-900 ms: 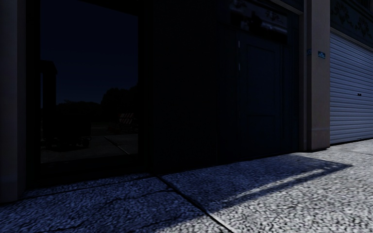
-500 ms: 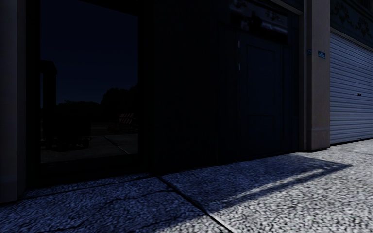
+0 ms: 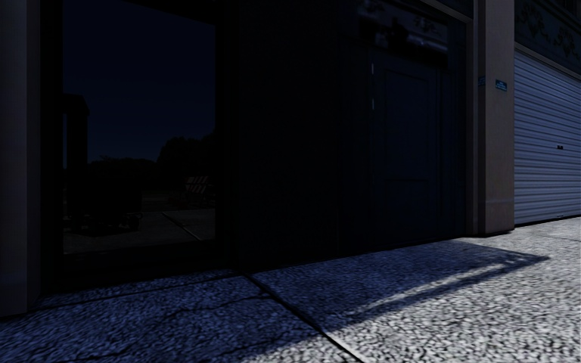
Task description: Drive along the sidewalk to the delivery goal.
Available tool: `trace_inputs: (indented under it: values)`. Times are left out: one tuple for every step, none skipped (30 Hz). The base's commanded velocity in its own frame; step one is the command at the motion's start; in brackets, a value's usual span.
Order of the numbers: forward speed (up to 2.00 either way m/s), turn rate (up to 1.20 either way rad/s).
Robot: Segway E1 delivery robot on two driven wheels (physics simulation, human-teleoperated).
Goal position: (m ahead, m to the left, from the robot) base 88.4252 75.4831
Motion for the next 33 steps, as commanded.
trace_inputs:
  values:
    - [0.00, 0.00]
    - [0.00, 0.00]
    - [0.00, 0.00]
    - [0.00, 0.03]
    - [0.08, 0.11]
    - [0.08, 0.11]
    - [0.19, 0.15]
    - [0.22, 0.21]
    - [0.23, 0.31]
    - [0.24, 0.37]
    - [0.24, 0.37]
    - [0.26, 0.42]
    - [0.33, 0.46]
    - [0.39, 0.50]
    - [0.39, 0.50]
    - [0.46, 0.52]
    - [0.51, 0.52]
    - [0.59, 0.54]
    - [0.63, 0.59]
    - [0.63, 0.59]
    - [0.64, 0.66]
    - [0.65, 0.68]
    - [0.65, 0.71]
    - [0.66, 0.73]
    - [0.66, 0.73]
    - [0.66, 0.75]
    - [0.66, 0.75]
    - [0.68, 0.77]
    - [0.68, 0.77]
    - [0.70, 0.79]
    - [0.71, 0.79]
    - [0.72, 0.80]
    - [0.73, 0.81]
